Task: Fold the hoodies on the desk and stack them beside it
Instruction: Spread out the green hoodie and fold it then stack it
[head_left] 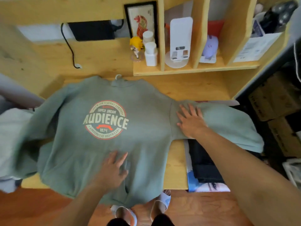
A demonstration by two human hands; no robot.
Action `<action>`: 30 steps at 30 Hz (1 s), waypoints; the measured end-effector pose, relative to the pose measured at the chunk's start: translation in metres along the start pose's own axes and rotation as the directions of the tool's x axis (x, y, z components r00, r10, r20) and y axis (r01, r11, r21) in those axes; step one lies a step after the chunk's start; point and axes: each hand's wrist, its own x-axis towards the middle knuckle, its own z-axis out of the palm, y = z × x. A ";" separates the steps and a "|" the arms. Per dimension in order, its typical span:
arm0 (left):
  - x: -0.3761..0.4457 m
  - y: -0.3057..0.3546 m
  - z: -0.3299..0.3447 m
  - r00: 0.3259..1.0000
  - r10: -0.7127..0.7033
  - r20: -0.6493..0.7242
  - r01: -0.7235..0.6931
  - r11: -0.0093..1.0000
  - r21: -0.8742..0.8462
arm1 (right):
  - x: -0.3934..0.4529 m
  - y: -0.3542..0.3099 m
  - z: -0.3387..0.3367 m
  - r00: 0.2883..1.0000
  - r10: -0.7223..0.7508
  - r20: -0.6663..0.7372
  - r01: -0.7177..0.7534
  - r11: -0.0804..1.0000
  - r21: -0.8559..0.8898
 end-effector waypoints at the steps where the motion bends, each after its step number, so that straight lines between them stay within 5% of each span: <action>1: -0.008 -0.008 0.002 0.995 -0.005 -0.100 -0.003 0.996 -0.085 | 0.004 0.000 0.004 0.999 0.028 0.032 -0.026 0.998 -0.063; 5: -0.065 -0.045 0.008 0.886 -0.138 -0.442 0.039 0.973 -0.226 | 0.007 -0.057 -0.012 0.979 0.203 -0.013 -0.202 0.979 0.028; 7: -0.093 -0.078 0.009 0.815 -0.292 -0.500 0.141 0.937 -0.318 | -0.013 -0.113 -0.014 0.974 0.110 -0.196 -0.068 0.975 0.210; 10: -0.120 -0.128 0.006 0.723 -0.566 -0.396 0.310 0.778 -0.547 | -0.065 -0.194 0.008 0.963 0.051 -0.264 0.079 0.884 0.460; 12: -0.126 -0.160 -0.002 0.657 -0.708 -0.260 0.375 0.606 -0.702 | -0.100 -0.221 0.030 0.964 0.221 -0.146 -0.090 0.794 0.601; 14: -0.121 -0.188 -0.011 0.628 -0.761 -0.161 0.399 0.493 -0.774 | -0.130 -0.223 0.050 0.886 0.463 0.000 -0.327 0.627 0.707; 18: -0.086 -0.211 -0.047 0.674 -0.728 -0.127 0.183 0.331 -0.926 | -0.157 -0.223 0.058 0.703 0.655 0.278 -0.579 0.298 0.759; 22: -0.050 -0.238 -0.082 0.687 -0.709 -0.157 0.030 0.245 -0.969 | -0.145 -0.219 0.050 0.751 0.629 0.198 -0.558 0.445 0.700; 27: -0.056 -0.278 -0.096 0.796 -0.580 -0.172 0.141 0.454 -0.880 | -0.121 -0.183 0.011 0.561 0.827 -0.030 -0.657 0.467 0.592; 30: -0.066 -0.276 -0.081 0.916 -0.399 -0.051 0.222 0.608 -0.762 | -0.121 -0.242 0.011 0.748 0.661 -0.060 -0.522 0.642 0.561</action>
